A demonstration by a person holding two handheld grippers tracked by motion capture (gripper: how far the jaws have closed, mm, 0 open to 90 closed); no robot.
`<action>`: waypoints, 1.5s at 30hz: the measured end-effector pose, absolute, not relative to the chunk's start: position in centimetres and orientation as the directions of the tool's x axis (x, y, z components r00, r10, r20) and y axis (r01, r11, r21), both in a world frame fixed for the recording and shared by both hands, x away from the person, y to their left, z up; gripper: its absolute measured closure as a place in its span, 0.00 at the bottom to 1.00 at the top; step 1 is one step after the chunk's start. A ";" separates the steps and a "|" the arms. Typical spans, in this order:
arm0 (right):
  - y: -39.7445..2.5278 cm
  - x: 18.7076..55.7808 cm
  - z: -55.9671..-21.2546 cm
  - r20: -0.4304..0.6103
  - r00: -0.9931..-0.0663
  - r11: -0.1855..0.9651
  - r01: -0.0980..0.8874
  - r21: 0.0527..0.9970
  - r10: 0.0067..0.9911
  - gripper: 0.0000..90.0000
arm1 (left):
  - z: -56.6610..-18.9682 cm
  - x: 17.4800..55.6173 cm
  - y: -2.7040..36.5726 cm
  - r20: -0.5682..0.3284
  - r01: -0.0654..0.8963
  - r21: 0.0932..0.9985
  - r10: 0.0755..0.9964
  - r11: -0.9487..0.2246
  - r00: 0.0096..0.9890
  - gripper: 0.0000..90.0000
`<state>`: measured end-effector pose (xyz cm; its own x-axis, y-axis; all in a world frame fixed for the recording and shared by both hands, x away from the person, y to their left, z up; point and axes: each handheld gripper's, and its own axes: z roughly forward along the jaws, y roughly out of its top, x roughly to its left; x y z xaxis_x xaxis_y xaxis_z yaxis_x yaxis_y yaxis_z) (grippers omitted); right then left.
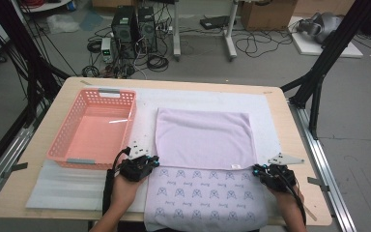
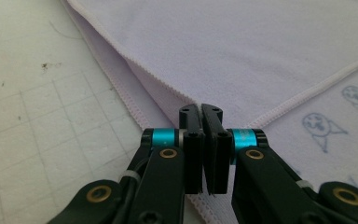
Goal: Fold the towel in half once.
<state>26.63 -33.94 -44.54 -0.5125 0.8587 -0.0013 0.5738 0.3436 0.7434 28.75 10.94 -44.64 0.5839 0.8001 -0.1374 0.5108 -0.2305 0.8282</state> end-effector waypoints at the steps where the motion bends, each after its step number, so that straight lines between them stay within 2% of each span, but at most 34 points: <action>1: -34.0 26.6 -44.5 0.000 -0.511 0.341 0.574 0.744 0.860 0.94 | -44.6 28.7 11.1 -0.147 0.511 0.831 0.799 -0.220 0.583 0.97; 10: -34.5 26.3 -44.2 0.005 -0.530 0.340 0.552 0.761 0.848 0.96 | -44.2 28.3 11.6 -0.204 0.514 0.842 0.788 -0.161 0.581 0.97; 19: -34.8 24.8 -43.7 0.011 -0.538 0.333 0.538 0.774 0.843 0.97 | -44.0 26.5 11.8 -0.209 0.498 0.853 0.775 -0.154 0.597 0.97; 36: -34.7 18.7 -42.9 0.019 -0.542 0.321 0.525 0.789 0.840 0.97 | -43.0 20.5 13.0 -0.241 0.490 0.861 0.742 -0.134 0.626 0.97; 45: -34.8 14.6 -42.2 0.011 -0.542 0.324 0.519 0.791 0.840 0.97 | -42.1 17.0 12.6 -0.188 0.446 0.874 0.710 -0.194 0.678 0.97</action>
<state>14.60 -34.76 -42.22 -0.5420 0.8403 0.0109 0.5186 0.3242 0.7912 17.03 12.55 -42.08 0.6784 0.7101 -0.1885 0.4458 -0.1940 0.8738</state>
